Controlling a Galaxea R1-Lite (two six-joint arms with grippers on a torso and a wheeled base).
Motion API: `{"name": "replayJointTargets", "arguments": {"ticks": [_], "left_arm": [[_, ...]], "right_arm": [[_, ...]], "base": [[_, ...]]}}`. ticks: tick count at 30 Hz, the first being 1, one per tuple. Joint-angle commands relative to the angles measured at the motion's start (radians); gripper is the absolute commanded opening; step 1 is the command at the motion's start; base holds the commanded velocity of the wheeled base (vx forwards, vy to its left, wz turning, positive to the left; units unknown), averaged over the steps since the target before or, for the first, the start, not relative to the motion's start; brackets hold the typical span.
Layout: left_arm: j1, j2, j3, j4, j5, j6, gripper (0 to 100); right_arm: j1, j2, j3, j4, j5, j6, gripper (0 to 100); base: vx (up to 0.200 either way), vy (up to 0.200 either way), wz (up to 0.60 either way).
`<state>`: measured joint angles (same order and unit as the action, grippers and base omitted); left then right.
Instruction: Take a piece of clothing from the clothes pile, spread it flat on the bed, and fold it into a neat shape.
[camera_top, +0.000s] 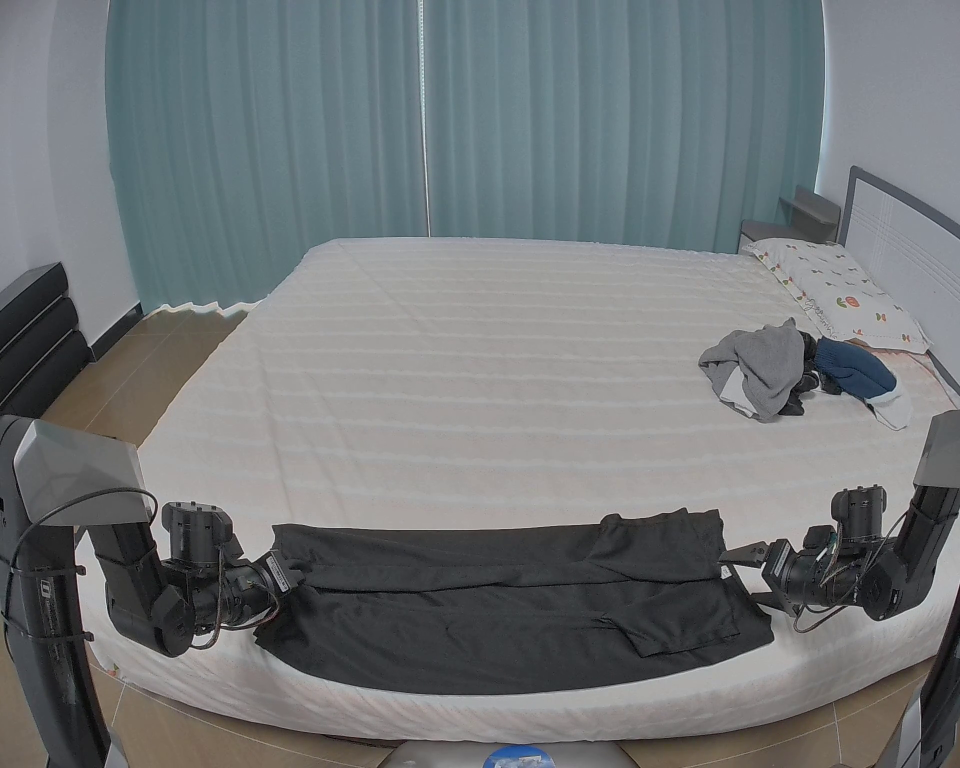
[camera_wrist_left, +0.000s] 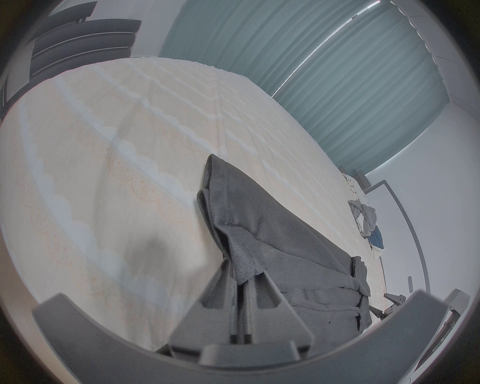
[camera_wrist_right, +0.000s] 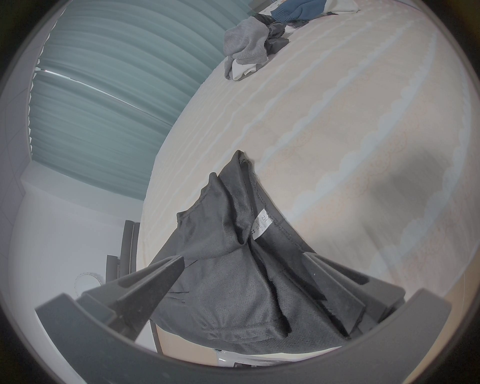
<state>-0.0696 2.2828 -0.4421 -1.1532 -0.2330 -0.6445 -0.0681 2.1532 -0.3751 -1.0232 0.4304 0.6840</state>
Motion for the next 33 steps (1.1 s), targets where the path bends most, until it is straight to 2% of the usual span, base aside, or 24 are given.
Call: {"name": "replayJointTargets", "arguments": {"ticks": [1,13,16,27,30,33], "left_arm": [[0.005,-0.003,0.002,-0.002,0.000,-0.001,0],[0.007,0.000,0.010,-0.005,0.012,-0.004,0],[0.007,-0.002,0.005,-0.005,0.012,-0.004,0],[0.002,-0.008,0.002,-0.006,0.012,-0.007,0],[0.001,-0.009,-0.032,-0.005,0.014,-0.064,0],[-0.003,-0.009,-0.047,-0.005,0.015,-0.075,0]], "right_arm": [[-0.001,-0.001,0.001,0.000,0.001,0.000,100],[-0.002,-0.004,-0.001,0.000,-0.001,0.000,100],[-0.002,-0.004,-0.001,0.000,-0.001,0.000,100],[-0.006,-0.007,-0.002,-0.002,0.001,0.000,100],[-0.009,-0.041,-0.007,-0.002,0.005,0.054,100],[-0.009,-0.049,-0.008,-0.002,0.008,0.074,100]], "base": [[0.000,0.000,0.00],[0.000,0.000,0.00],[-0.200,0.000,0.00],[0.000,0.000,0.00],[0.000,0.000,0.00],[0.000,-0.133,0.00]]}}
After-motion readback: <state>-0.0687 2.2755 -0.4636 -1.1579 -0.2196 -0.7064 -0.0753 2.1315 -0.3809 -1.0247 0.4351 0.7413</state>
